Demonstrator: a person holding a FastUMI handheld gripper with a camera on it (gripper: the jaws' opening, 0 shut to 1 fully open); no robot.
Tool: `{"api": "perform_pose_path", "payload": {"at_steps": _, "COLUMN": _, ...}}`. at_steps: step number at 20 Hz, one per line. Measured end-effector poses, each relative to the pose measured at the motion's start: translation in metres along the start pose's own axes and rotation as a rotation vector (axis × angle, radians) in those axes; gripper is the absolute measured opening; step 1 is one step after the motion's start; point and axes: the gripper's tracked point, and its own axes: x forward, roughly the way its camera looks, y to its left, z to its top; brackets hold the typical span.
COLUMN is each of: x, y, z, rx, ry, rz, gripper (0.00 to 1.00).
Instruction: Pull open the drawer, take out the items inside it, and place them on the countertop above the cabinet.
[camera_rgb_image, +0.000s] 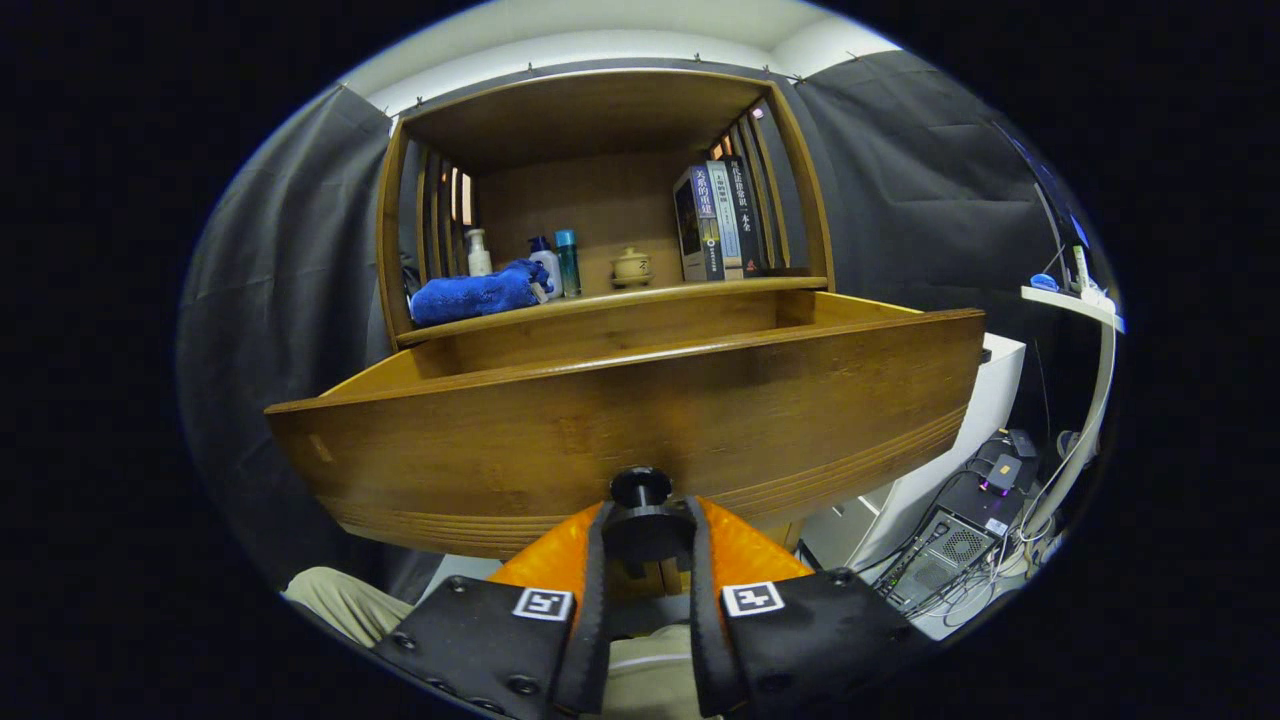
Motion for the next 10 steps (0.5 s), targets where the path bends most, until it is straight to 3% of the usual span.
{"api": "perform_pose_path", "payload": {"at_steps": 1, "x": -0.002, "y": -0.001, "z": 0.004, "rx": -0.001, "ry": -0.005, "rz": -0.006, "gripper": 0.48}}
{"api": "perform_pose_path", "payload": {"at_steps": 6, "x": -0.018, "y": 0.000, "z": 0.034, "rx": 0.021, "ry": -0.029, "rz": -0.017, "gripper": 1.00}}
{"api": "perform_pose_path", "payload": {"at_steps": 10, "x": -0.033, "y": -0.001, "z": 0.066, "rx": 0.032, "ry": -0.060, "rz": -0.023, "gripper": 0.98}}
